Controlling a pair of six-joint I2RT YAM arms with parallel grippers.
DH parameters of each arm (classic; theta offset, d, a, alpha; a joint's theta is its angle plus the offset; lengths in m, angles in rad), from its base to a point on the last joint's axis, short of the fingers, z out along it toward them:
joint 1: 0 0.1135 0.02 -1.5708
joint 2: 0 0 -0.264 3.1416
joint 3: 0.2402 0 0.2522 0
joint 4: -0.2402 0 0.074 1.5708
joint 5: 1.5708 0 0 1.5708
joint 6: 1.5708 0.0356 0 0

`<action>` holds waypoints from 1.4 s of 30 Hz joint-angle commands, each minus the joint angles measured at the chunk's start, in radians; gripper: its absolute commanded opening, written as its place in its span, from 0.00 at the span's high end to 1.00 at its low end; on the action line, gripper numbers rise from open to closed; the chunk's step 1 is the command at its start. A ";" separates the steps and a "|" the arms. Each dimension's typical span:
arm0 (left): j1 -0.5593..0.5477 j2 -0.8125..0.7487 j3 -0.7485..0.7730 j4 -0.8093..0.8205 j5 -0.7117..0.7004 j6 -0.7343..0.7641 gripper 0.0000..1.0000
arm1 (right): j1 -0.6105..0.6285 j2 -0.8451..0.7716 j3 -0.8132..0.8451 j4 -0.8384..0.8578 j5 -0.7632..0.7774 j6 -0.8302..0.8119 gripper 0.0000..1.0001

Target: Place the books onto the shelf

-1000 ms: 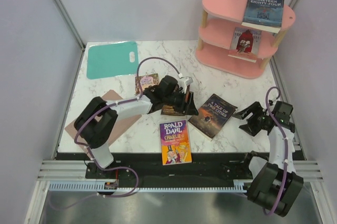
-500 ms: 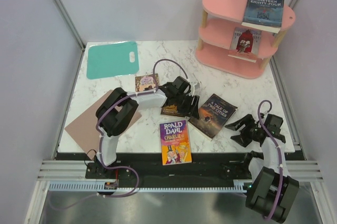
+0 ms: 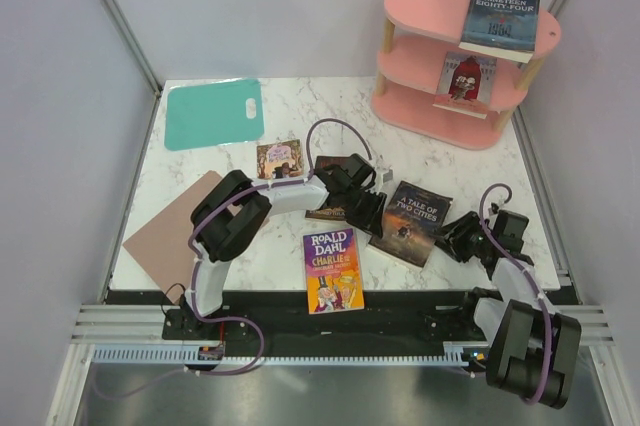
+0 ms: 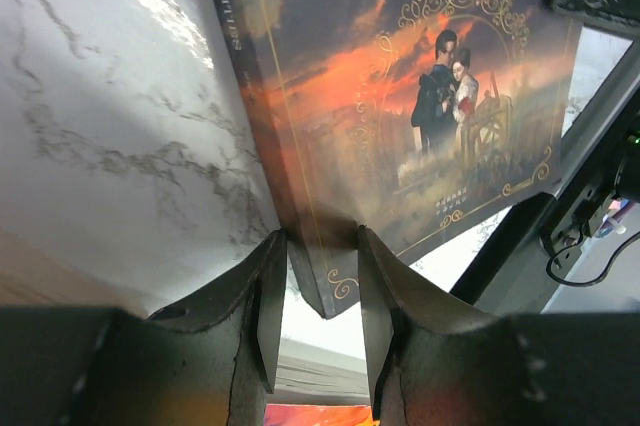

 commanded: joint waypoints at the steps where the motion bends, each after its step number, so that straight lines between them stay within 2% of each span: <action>1: -0.012 0.006 0.039 -0.026 0.010 0.026 0.59 | 0.036 0.042 0.002 0.165 0.068 0.022 0.53; 8: -0.015 0.034 0.046 -0.043 0.007 0.026 0.59 | 0.094 0.005 0.075 0.170 0.057 0.052 0.66; 16: -0.019 0.060 0.075 -0.053 0.010 0.021 0.59 | 0.188 -0.032 0.096 0.182 0.078 0.083 0.64; 24: -0.019 0.062 0.102 -0.066 0.006 0.024 0.59 | 0.277 0.265 0.079 0.357 -0.004 0.077 0.57; 26: -0.021 0.060 0.102 -0.067 0.006 0.024 0.58 | 0.304 0.295 0.082 0.386 -0.012 0.091 0.63; 27: -0.021 0.059 0.101 -0.067 0.000 0.026 0.58 | 0.310 0.296 0.089 0.399 -0.014 0.094 0.80; 29: -0.019 0.051 0.090 -0.067 -0.010 0.029 0.55 | 0.315 0.272 0.097 0.408 -0.017 0.098 0.98; 35: -0.013 -0.041 0.012 -0.035 -0.118 0.032 0.38 | 0.315 0.174 0.158 0.310 -0.007 0.057 1.00; 40: 0.024 -0.182 -0.080 0.011 -0.214 -0.019 0.35 | 0.317 0.135 0.212 0.256 -0.014 0.055 1.00; 42: 0.045 -0.230 -0.152 0.086 -0.221 -0.061 0.34 | 0.315 0.114 0.236 0.239 -0.015 0.066 1.00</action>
